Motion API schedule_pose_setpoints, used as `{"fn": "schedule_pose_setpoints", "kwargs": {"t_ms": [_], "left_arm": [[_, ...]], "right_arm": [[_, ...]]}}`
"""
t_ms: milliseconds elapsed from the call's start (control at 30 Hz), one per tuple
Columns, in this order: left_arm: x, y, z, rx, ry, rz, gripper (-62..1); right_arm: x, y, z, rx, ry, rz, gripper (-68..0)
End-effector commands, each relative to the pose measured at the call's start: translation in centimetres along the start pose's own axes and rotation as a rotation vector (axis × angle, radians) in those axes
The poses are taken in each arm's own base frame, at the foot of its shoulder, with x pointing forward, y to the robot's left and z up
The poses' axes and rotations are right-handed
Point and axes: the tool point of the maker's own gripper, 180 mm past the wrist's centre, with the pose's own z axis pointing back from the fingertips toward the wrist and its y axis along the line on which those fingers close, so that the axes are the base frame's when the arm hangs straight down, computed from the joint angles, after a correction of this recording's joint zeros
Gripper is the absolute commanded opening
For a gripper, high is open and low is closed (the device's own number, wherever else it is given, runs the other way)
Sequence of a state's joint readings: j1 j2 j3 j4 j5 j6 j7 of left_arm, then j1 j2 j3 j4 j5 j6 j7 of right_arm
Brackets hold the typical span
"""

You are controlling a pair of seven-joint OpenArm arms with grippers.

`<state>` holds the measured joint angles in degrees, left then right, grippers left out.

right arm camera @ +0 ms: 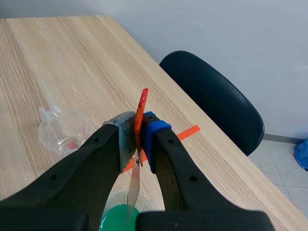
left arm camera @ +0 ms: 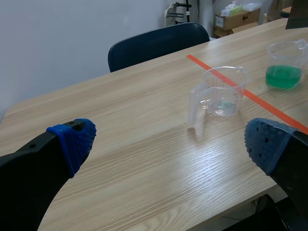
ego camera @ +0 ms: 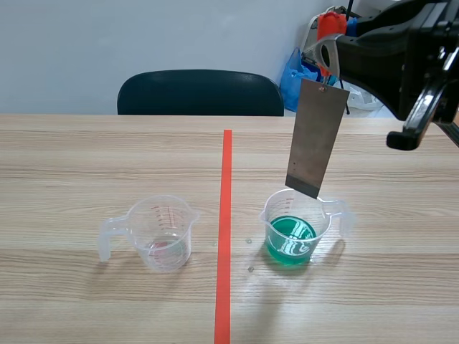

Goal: Do the redox reaction experiment

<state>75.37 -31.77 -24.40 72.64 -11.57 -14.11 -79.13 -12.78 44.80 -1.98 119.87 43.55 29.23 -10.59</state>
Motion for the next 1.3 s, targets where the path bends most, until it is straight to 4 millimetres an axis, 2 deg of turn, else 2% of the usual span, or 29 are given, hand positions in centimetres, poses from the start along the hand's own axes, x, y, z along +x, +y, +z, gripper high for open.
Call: {"fn": "schedule_pose_setpoints", "kwargs": {"t_ms": [0,200,367,733,1267], "left_arm": [[0.5,0.0,-0.3,-0.004,-0.026,0.002,1.4],[0.5,0.0,-0.3,-0.003,-0.026,0.002,1.4],[0.5,0.0,-0.3,-0.002,-0.026,0.002,1.4],[0.5,0.0,-0.3,-0.003,-0.026,0.002,1.4],[0.5,0.0,-0.3,-0.003,-0.026,0.002,1.4]], "right_arm": [[1.1,-0.2,0.0,0.001,-0.029,0.023,-66.9],[1.7,0.1,-0.6,0.022,-0.045,0.036,-66.9],[2.4,1.3,-1.6,0.076,-0.069,0.042,-66.8],[5.1,3.8,-4.8,0.178,-0.157,0.061,-66.8],[4.6,7.7,-11.4,0.319,-0.157,-0.019,-66.9]]}}
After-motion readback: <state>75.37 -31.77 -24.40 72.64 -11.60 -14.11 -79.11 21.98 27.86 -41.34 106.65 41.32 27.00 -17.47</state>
